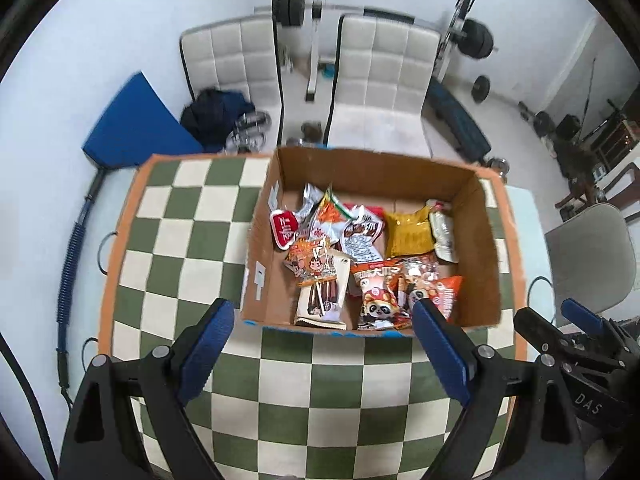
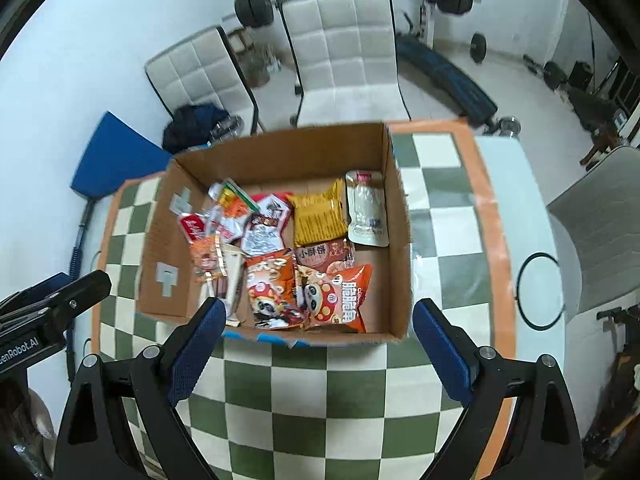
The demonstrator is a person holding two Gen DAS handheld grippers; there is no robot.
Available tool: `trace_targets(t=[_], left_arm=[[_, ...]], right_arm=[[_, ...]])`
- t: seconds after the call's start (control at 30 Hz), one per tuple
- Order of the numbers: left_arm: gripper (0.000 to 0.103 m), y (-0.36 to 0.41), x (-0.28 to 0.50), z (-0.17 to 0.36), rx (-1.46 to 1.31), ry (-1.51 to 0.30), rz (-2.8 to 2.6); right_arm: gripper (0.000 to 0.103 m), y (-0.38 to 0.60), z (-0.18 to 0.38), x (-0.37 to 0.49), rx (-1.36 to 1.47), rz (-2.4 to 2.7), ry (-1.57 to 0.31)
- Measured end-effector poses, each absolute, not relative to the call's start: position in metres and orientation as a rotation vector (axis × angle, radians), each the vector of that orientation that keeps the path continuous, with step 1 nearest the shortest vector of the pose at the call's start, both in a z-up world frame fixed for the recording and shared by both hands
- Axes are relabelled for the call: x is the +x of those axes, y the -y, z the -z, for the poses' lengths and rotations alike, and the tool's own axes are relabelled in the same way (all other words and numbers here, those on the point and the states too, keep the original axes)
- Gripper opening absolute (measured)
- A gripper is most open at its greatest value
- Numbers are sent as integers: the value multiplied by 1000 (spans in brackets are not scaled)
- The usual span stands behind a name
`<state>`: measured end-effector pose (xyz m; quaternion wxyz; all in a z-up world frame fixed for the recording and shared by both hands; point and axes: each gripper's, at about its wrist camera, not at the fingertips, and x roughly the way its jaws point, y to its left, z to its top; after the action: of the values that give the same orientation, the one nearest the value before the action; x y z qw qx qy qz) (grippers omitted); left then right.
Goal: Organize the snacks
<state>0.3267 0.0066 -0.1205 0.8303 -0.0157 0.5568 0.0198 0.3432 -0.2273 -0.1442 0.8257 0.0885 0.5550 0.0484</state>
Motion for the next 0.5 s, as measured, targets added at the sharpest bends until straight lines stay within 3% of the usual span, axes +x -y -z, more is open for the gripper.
trace_targets(t=[0.5], left_arm=[[91, -11, 220, 45, 14, -1025, -39]], right_arm=[[97, 219, 36, 209, 164, -100, -987]])
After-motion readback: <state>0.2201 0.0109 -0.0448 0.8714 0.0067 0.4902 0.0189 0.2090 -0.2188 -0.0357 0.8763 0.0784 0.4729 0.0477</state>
